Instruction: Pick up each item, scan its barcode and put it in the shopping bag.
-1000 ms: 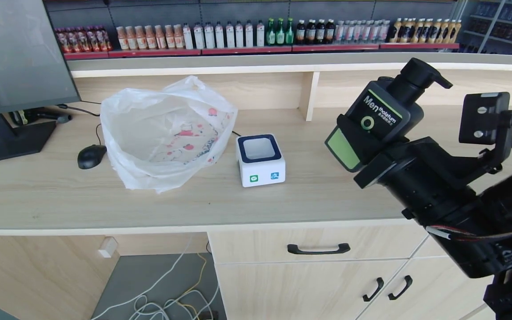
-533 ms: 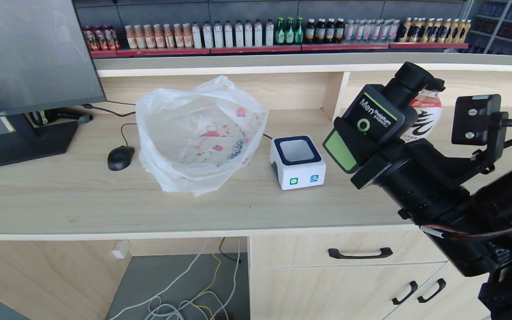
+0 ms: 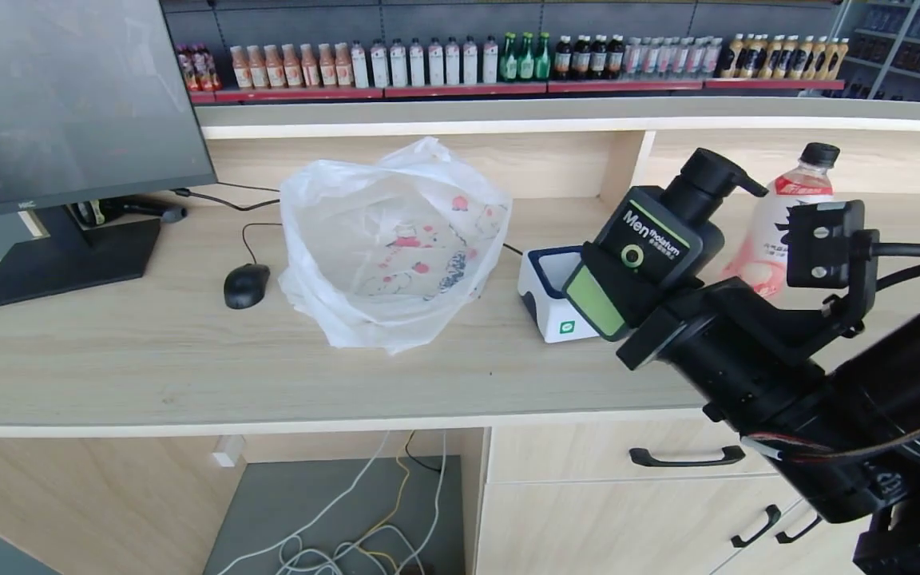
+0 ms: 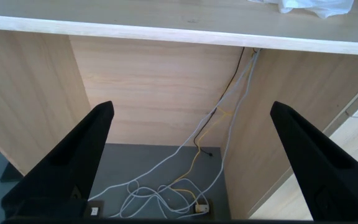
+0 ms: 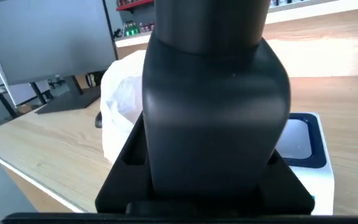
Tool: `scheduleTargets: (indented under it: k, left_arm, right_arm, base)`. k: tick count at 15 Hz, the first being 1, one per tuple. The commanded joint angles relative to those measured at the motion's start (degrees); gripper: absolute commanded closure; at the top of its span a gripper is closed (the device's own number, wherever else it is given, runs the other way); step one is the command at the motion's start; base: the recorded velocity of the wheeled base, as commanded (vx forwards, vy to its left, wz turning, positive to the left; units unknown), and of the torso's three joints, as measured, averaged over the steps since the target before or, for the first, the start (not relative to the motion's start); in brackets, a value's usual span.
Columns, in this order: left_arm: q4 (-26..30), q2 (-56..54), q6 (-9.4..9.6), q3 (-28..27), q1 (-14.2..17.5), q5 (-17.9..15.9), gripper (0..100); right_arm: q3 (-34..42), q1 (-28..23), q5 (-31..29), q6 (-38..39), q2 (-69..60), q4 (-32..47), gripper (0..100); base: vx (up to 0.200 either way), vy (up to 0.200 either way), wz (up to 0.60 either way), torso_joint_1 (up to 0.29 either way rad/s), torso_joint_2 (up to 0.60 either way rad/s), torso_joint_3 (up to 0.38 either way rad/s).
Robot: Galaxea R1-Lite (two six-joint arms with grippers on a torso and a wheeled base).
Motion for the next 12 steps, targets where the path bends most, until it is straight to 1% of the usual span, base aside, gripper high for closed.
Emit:
scheduleTargets:
  k: [1,2,4,5,6,7,9,10,11,12]
  left_arm:
    - [0.0,0.0,-0.01,0.0,0.1,0.0,0]
    - [0.0,0.0,-0.01,0.0,0.0,0.0,0]
    - [0.0,0.0,-0.01,0.0,0.0,0.0,0]
    - [0.0,0.0,-0.01,0.0,0.0,0.0,0]
    - [0.0,0.0,-0.01,0.0,0.1,0.0,0]
    - [0.0,0.0,-0.01,0.0,0.1,0.0,0]
    - [0.0,0.0,-0.01,0.0,0.0,0.0,0]
    - [0.0,0.0,-0.01,0.0,0.1,0.0,0]
    - [0.0,0.0,-0.01,0.0,0.1,0.0,0]
    - [0.0,0.0,-0.01,0.0,0.1,0.0,0]
  right_arm:
    - [0.9,0.6,0.0,1.3,0.2,-0.3,100]
    - [0.3,0.6,0.1,3.4,0.2,-0.3,100]
    - [-0.6,1.1,0.9,13.6,0.2,-0.3,100]
    - [-1.0,1.0,1.5,15.6,0.2,-0.3,100]
    - [-3.9,1.2,1.8,24.9,0.1,-0.3,100]
    - [-6.0,0.7,0.9,29.5,0.2,0.3,100]
    - [-10.0,-0.1,-1.4,36.4,-0.4,7.4,100]
    - [-14.5,-0.1,-3.8,41.8,-0.9,12.9,100]
    - [-23.2,-0.3,-7.2,47.3,-0.5,23.8,100]
    - [-28.0,-0.8,-8.2,50.3,0.1,31.8,100]
  base:
    - [0.0,0.0,0.0,0.0,0.0,0.0]
    - [0.0,0.0,0.0,0.0,0.0,0.0]
    - [0.0,0.0,0.0,0.0,0.0,0.0]
    - [0.0,0.0,0.0,0.0,0.0,0.0]
    - [0.0,0.0,0.0,0.0,0.0,0.0]
    - [0.0,0.0,0.0,0.0,0.0,0.0]
    - [0.0,0.0,0.0,0.0,0.0,0.0]
    - [0.0,0.0,0.0,0.0,0.0,0.0]
    - [0.0,0.0,0.0,0.0,0.0,0.0]
    - [0.0,0.0,0.0,0.0,0.0,0.0]
